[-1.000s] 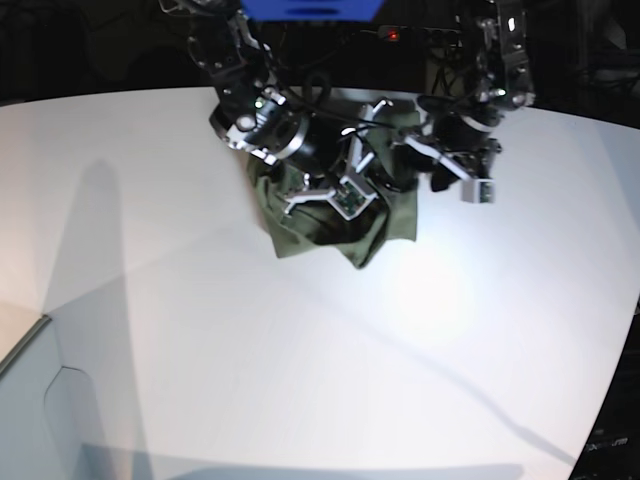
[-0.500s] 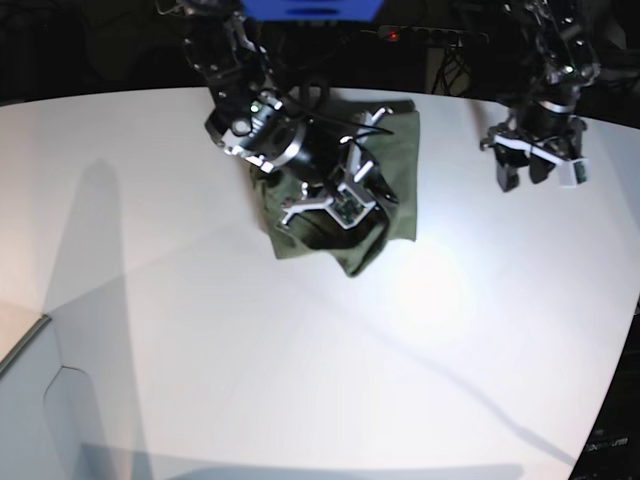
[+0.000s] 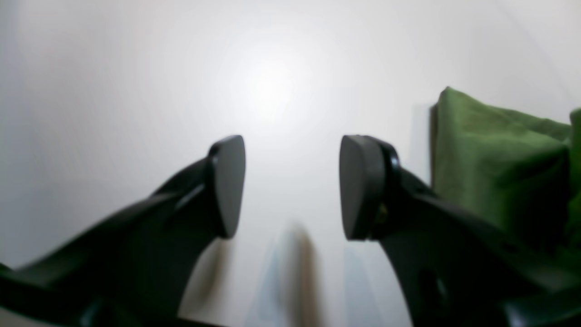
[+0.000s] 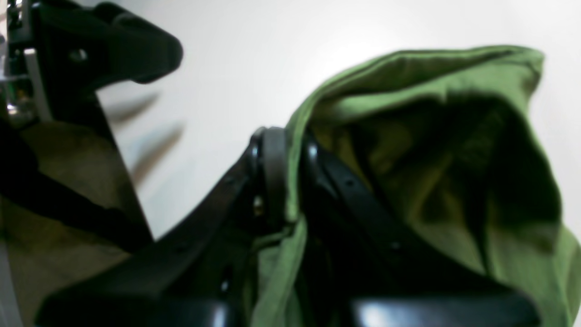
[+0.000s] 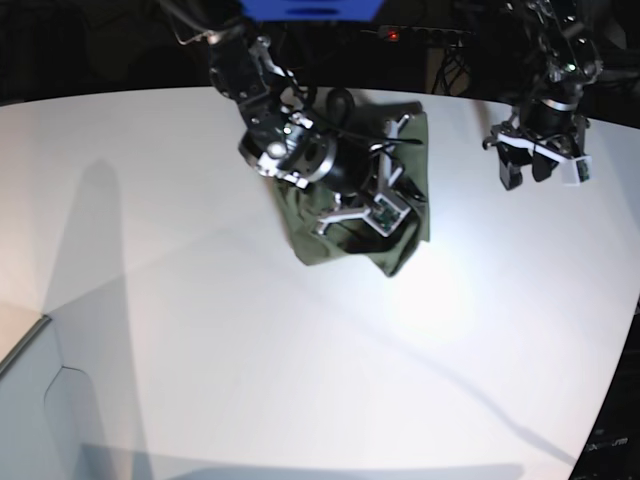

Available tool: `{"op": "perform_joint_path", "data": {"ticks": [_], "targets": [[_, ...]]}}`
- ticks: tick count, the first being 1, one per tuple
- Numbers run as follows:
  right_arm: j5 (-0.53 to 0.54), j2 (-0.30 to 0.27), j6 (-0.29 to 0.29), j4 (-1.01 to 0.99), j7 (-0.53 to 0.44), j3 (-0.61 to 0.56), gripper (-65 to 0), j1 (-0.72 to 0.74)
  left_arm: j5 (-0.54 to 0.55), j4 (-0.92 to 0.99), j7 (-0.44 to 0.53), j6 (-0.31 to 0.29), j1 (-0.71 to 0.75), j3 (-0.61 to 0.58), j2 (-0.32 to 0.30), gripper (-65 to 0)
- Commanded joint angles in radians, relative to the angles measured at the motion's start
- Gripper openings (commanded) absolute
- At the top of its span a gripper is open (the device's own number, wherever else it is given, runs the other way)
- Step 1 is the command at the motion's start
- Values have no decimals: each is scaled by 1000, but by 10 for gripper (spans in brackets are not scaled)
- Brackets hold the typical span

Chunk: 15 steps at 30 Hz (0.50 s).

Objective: Layout the t-shirt on the table in an organized manner, then fold the t-shirt properly
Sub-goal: 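Press the folded bundle down and open the left gripper, withdrawing it, then hold the bundle with the right gripper and tuck its loose edge under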

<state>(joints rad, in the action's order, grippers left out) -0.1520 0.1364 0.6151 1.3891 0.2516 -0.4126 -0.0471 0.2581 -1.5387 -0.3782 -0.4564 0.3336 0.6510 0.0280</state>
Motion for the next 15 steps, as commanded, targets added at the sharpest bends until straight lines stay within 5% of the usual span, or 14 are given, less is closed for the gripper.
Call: {"op": "perform_joint_path", "data": {"ticks": [1, 4, 10, 15], "targets": [[19, 18, -1, -4, -30, -9, -650, 28, 10, -15, 23, -9, -3, 3, -7, -325], [19, 19, -1, -58, -28, -33, -610, 54, 8, -15, 23, -9, -3, 5, -7, -325], [24, 21, -1, -41, -38, -33, -373, 51, 11, -7, 23, -9, -3, 6, -23, -325], [24, 21, -1, 180, -38, 5, -305, -40, 11, -1, 23, -9, -3, 8, -24, -325]]}}
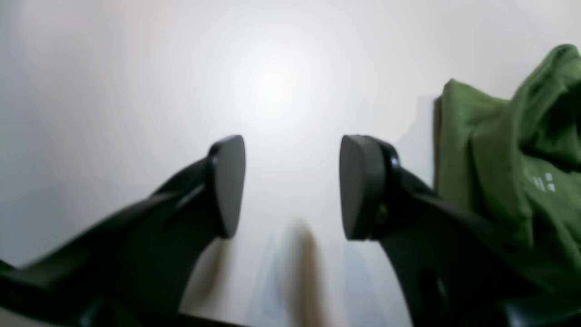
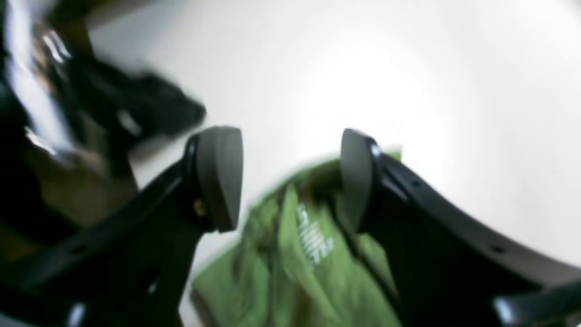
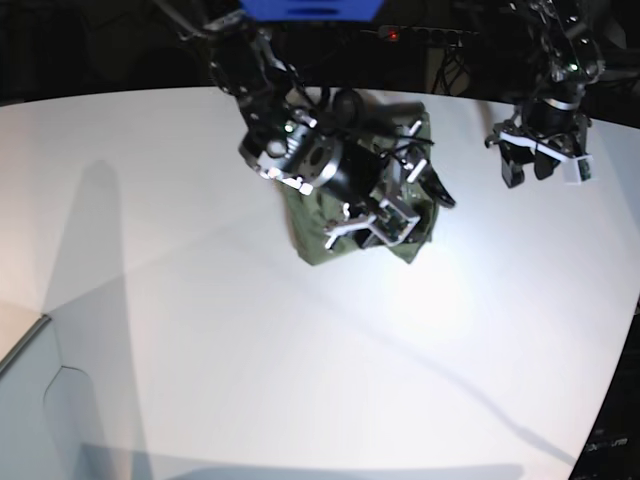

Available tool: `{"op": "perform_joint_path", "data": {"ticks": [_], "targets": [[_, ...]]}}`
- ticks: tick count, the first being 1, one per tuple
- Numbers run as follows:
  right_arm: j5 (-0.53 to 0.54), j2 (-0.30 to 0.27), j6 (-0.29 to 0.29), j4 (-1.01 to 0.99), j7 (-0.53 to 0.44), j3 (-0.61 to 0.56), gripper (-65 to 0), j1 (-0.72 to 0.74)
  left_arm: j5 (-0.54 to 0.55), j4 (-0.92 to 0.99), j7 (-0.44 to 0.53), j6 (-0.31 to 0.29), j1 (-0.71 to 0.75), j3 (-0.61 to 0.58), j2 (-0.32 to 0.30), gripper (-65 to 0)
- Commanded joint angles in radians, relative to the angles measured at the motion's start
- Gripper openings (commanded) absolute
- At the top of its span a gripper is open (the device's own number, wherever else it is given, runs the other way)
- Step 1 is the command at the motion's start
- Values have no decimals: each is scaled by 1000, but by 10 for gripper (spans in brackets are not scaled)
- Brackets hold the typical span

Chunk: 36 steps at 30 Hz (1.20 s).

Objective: Layout the t-shirt on the table in an organized manner, then fold the t-shirt properly
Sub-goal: 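Hold the bundle with the right gripper and tuck its loose edge under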

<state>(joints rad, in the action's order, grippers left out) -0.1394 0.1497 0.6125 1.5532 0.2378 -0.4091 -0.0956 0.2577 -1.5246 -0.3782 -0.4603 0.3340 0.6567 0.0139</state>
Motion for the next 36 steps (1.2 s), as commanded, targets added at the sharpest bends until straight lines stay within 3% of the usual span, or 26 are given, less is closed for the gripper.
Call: {"op": "perform_joint_path", "data": {"ticks": [1, 7, 12, 17, 22, 29, 36], "targets": [[11, 7, 2, 63, -24, 23, -303, -11, 12, -15, 23, -5, -3, 2, -13, -325], [11, 7, 2, 232, -16, 157, -303, -102, 13, -15, 23, -4, -6, 2, -22, -325], [10, 6, 2, 227, -16, 260, -302, -166, 13, -18, 23, -4, -9, 2, -24, -325], [8, 6, 2, 158, -16, 287, -302, -186, 13, -23, 23, -4, -20, 2, -24, -325], [8, 4, 7, 66, -16, 221, -302, -214, 13, -26, 23, -4, -23, 4, -27, -325], [8, -108, 7, 83, -25, -30, -304, -252, 13, -26, 23, -5, -25, 62, -52, -324], [10, -129, 5, 175, -16, -61, -303, -263, 13, -24, 23, -7, -37, 128, -67, -324]]}}
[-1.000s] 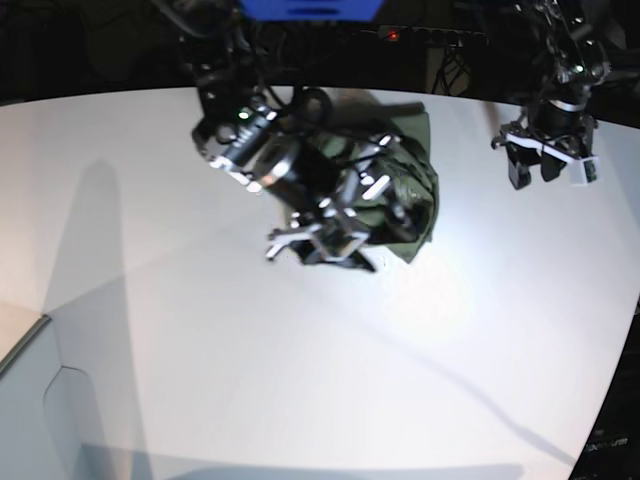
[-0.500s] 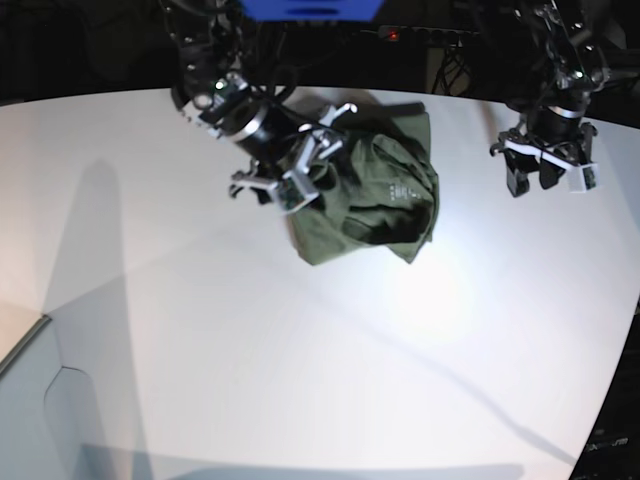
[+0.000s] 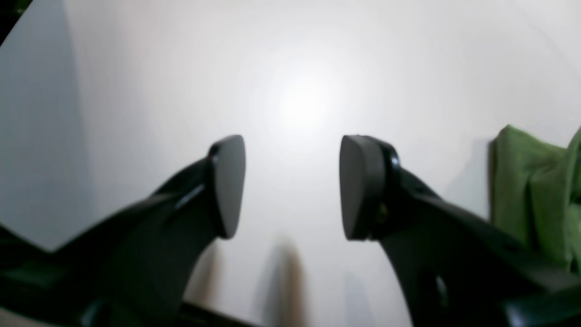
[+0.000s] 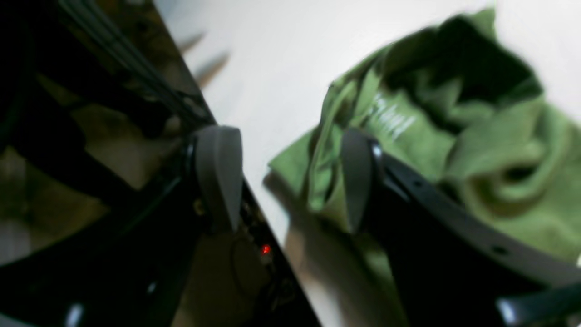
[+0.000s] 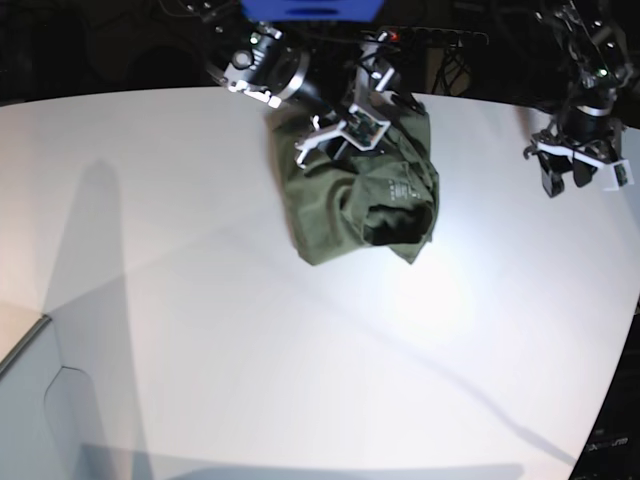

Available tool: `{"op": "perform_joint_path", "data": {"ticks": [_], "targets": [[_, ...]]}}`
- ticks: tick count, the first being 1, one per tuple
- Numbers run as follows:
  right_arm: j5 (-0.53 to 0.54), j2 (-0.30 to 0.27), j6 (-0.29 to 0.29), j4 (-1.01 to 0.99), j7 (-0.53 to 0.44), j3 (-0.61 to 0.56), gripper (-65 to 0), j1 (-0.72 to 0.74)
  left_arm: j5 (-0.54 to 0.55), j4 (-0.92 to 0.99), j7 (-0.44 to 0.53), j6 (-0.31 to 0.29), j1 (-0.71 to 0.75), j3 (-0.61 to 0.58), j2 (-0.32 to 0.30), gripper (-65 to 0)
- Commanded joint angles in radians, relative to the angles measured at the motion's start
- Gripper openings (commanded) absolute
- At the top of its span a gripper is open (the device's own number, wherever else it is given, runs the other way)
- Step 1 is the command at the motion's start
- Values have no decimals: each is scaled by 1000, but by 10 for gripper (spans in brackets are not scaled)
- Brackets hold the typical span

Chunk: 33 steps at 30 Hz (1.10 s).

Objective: Layout the t-shirt on the table in an organized manner, then fold the t-shirt properly
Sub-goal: 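Hold the bundle with the right gripper and tuck its loose edge under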

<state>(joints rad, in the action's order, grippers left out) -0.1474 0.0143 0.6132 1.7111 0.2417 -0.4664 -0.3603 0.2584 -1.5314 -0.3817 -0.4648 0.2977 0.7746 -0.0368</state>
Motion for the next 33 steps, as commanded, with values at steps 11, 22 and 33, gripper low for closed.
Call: {"op": "perform_joint_path", "data": {"ticks": [11, 22, 33], "targets": [[18, 8, 1, -122, -20, -1, -303, 96, 12, -19, 26, -2, 2, 27, -21, -324], [16, 66, 1, -151, -20, 110, -303, 111, 14, -14, 26, -2, 2, 27, -19, -324], [16, 69, 1, -210, -18, 108, -306, 125, 14, -11, 26, -2, -2, 24, -19, -324]]}}
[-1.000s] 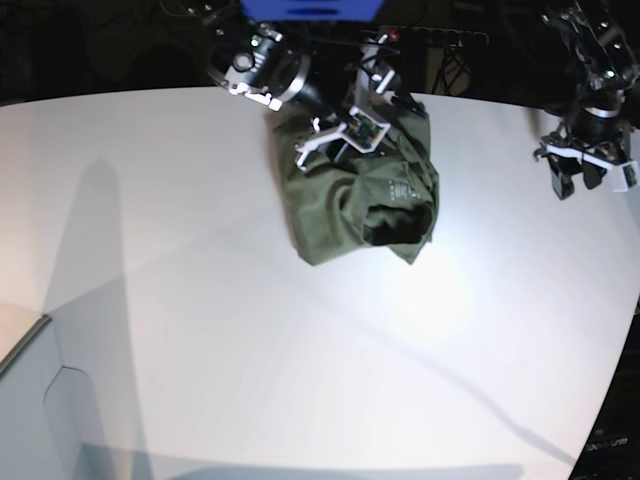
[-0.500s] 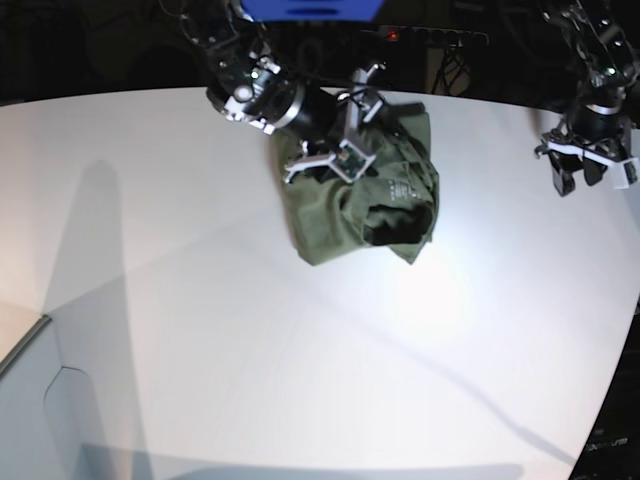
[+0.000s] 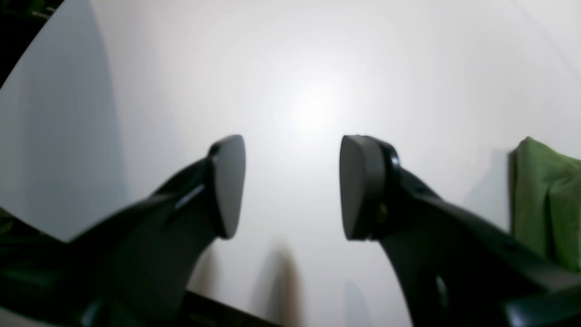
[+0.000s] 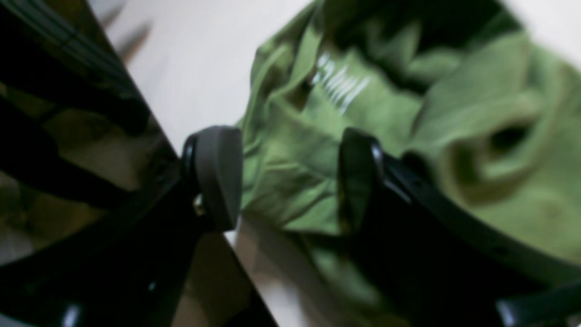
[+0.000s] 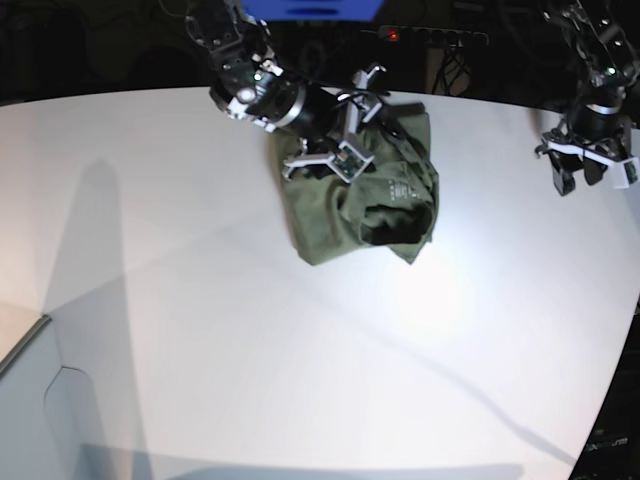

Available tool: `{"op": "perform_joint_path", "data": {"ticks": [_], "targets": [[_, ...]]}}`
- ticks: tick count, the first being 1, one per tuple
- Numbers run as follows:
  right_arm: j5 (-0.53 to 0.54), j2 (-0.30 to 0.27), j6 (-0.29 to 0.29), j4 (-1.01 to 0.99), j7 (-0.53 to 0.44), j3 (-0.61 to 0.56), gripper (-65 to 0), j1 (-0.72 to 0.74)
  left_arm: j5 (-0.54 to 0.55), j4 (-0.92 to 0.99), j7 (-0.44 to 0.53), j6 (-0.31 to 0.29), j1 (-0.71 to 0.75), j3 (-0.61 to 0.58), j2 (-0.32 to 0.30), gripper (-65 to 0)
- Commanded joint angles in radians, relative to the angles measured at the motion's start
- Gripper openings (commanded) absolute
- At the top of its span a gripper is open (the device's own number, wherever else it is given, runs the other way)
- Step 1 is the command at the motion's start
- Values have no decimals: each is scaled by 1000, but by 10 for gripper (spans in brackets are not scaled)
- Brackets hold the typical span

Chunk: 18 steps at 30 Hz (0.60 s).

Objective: Layout the t-shirt on the table in an organized manner, then fold the t-shirt properly
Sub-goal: 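Hold the bundle with the right gripper and tuck its loose edge under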

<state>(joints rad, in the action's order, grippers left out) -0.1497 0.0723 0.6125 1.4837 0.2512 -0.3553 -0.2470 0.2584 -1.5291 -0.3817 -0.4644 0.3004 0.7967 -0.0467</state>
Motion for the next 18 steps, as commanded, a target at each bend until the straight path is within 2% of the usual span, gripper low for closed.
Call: {"op": "perform_joint_path", "data": {"ticks": [1, 4, 6, 12, 18], "targets": [[19, 11, 2, 15, -28, -3, -307, 11, 14, -14, 26, -3, -5, 2, -9, -324], [19, 11, 2, 16, -28, -3, -315, 11, 14, -14, 26, -3, -5, 3, -9, -324], [19, 11, 2, 18, -28, -3, -363, 15, 14, -12, 26, -3, -5, 3, -9, -324], [19, 16, 2, 18, -28, -4, -643, 11, 14, -12, 26, -3, -7, 3, -9, -324], [19, 25, 2, 19, -36, -14, -650, -1, 14, -12, 26, -3, -25, 5, -9, -324]]}}
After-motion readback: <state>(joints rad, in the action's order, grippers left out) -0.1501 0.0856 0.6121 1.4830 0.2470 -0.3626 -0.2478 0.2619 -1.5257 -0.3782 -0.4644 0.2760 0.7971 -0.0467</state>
